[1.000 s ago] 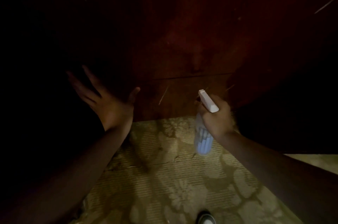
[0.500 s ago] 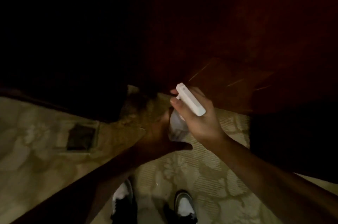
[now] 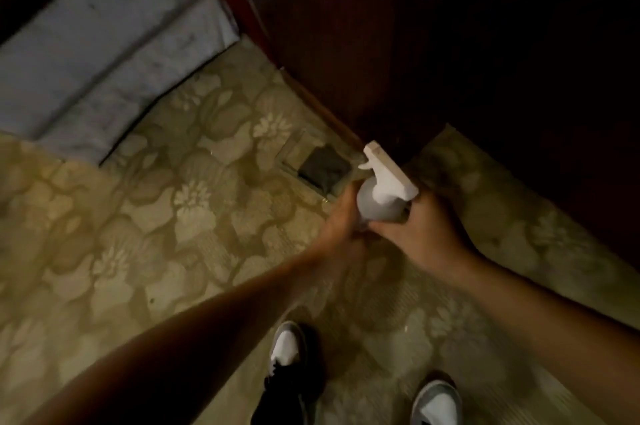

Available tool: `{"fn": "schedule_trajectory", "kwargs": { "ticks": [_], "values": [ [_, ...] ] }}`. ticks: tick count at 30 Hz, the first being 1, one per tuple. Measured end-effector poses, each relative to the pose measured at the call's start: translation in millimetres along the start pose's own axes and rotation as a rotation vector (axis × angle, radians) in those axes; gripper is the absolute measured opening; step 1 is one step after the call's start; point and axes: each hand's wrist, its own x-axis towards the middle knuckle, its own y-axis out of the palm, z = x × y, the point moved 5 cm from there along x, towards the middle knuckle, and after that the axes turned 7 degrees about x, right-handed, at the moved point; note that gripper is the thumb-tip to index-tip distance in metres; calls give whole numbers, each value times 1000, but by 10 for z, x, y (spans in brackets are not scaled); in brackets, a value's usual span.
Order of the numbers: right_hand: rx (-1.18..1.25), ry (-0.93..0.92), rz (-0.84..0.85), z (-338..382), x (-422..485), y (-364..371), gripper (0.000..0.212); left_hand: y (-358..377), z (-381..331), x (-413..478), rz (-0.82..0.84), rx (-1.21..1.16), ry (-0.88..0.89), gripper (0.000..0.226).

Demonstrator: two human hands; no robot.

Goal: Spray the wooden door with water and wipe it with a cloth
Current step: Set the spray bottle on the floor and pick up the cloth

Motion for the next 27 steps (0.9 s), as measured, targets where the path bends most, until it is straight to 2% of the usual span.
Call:
{"fn": "schedule_trajectory", "kwargs": {
  "ticks": [3, 7, 10, 20, 27],
  "values": [
    [35, -17, 37, -76, 357, 496, 79, -108, 565, 123, -48, -63, -91, 78],
    [78, -100, 56, -60, 897, 1051, 74, -284, 1180, 459, -112, -20, -110, 86],
    [26, -136, 70, -63, 1326, 1386, 65, -371, 1624, 743, -203, -73, -117, 89],
    [-74, -269, 113, -338, 2703, 2162, 65, -416, 2775, 1746, -327, -193, -76, 84],
    [-152, -388, 133, -563, 3304, 2443, 66, -266, 3330, 2201, -423, -262, -6, 78]
  ]
}}
